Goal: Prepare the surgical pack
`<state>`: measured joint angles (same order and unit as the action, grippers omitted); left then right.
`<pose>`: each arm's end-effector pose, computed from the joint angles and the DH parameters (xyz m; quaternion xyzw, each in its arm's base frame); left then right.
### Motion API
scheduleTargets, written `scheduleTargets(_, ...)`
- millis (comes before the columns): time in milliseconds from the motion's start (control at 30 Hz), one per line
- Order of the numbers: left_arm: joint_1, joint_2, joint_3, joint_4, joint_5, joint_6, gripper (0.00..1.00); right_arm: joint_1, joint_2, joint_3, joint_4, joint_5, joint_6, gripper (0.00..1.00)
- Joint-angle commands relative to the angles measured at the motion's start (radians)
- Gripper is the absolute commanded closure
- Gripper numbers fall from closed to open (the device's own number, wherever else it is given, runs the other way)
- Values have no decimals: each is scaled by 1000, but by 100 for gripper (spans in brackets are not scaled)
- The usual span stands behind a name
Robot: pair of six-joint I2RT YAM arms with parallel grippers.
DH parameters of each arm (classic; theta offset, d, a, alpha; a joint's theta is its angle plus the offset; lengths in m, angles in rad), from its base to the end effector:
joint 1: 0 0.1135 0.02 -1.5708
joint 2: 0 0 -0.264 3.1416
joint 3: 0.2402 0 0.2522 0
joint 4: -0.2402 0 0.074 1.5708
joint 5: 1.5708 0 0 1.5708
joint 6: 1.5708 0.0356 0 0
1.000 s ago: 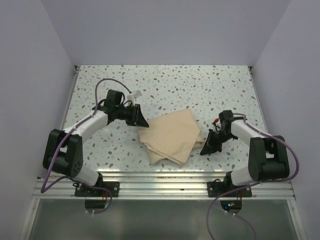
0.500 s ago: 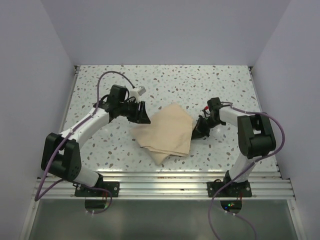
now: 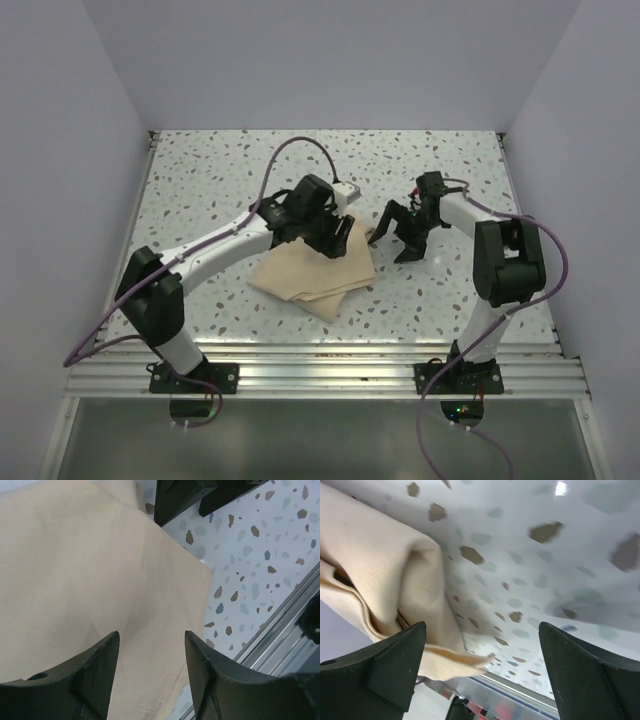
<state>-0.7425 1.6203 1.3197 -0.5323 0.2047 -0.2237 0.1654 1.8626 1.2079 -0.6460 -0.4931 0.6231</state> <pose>0.2589 -0.2474 0.2814 0.2736 0.8873 -0.2510 0.2734 0.3473 0.0751 0.1632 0.1860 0.9433 0.2734 0.0277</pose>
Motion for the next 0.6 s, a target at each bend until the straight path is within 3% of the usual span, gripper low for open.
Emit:
scheduleTargets(0,-81,94,94,-116,-183,-11,39,-56,-132,-69,-84,67,-77,1)
scheduleTargets(200,-190,147,96,-141,-294,-48,41,-98,-287,-157,-90,79,-155,1)
scheduleTargets(567,-319,228,137,-198,-441,-164,40,-96,-329,-179,-93,16,-250,1)
